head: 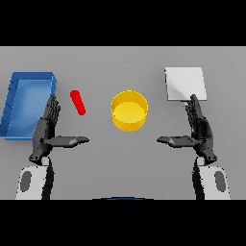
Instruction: Pick up the red beaker and tilt it to pour out 1 green nut into yellow bowl. Pick up the yellow bowl and place it on the metallic measuring scale.
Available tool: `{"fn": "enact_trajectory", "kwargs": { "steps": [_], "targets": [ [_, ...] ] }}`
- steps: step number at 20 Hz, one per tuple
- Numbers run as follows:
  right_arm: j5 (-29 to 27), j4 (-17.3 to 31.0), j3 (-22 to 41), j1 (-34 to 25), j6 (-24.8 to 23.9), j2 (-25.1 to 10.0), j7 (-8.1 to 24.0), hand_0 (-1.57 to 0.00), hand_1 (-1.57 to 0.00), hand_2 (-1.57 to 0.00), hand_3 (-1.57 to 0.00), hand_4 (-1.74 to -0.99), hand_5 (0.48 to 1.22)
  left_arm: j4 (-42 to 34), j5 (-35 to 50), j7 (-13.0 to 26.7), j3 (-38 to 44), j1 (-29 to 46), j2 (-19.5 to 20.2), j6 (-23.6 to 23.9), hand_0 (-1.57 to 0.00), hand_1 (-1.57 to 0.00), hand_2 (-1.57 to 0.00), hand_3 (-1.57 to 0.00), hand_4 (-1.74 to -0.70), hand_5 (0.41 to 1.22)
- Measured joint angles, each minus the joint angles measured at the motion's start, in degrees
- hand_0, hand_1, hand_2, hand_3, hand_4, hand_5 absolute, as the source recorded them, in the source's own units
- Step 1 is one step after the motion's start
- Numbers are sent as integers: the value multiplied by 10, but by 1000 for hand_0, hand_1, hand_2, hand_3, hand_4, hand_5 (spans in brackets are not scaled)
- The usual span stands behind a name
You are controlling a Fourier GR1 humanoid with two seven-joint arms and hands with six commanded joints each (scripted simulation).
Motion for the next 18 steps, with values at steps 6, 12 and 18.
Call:
{"fn": "enact_trajectory", "kwargs": {
  "steps": [6,12,18],
  "targets": [
    [9,9,5,-15,-11,10,5,1,1,1,1,-1167,599,-7,17,-3,13,14,19,-15,1,1,1,1,-1151,599],
    [178,-49,77,40,-65,-26,-40,1,1,1,1,-1173,593,-95,-37,10,-37,74,55,-30,1,1,1,1,-1164,602],
    [148,-51,72,38,-47,-21,-35,1,1,1,1,-1230,617,-52,-68,15,-47,51,58,-28,1,1,1,1,-1191,611]
  ]
}}
